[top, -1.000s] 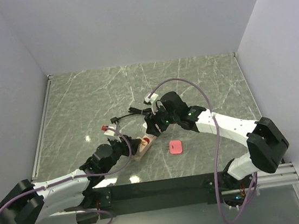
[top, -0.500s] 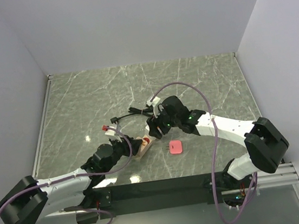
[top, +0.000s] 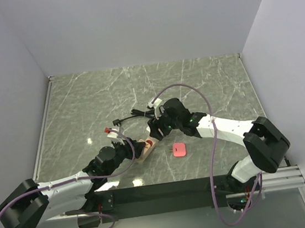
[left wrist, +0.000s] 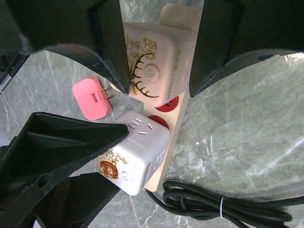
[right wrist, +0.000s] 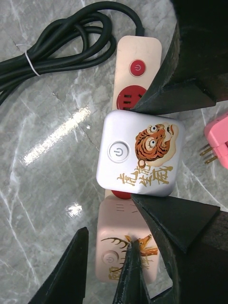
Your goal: Insert the plug
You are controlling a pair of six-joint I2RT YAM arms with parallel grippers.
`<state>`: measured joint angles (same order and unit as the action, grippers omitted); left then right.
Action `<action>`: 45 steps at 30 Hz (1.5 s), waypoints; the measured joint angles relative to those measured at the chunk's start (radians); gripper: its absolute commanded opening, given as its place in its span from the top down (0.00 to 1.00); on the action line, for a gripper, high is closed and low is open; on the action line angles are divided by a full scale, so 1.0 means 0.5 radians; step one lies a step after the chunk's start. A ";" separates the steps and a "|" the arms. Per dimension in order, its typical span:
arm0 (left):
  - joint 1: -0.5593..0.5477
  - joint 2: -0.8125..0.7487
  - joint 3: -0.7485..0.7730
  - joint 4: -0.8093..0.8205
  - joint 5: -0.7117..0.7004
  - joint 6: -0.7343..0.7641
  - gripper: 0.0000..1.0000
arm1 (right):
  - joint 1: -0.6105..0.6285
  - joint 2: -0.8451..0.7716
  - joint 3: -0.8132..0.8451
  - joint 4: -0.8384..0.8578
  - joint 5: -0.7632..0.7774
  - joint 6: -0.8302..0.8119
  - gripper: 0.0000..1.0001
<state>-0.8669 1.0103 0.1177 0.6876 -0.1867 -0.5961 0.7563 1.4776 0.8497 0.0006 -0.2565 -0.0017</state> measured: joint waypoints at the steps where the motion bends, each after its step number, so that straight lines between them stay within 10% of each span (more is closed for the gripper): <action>1: 0.000 0.000 0.000 0.000 0.001 0.000 0.42 | 0.001 0.005 0.000 0.008 0.000 -0.001 1.00; 45: 0.000 0.004 0.000 0.007 0.030 0.000 0.45 | 0.186 -0.001 -0.167 0.315 0.363 0.114 1.00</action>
<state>-0.8669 1.0122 0.1177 0.6910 -0.1719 -0.5961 0.8494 1.4773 0.7662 0.1581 -0.0750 0.0551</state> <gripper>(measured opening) 0.551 0.677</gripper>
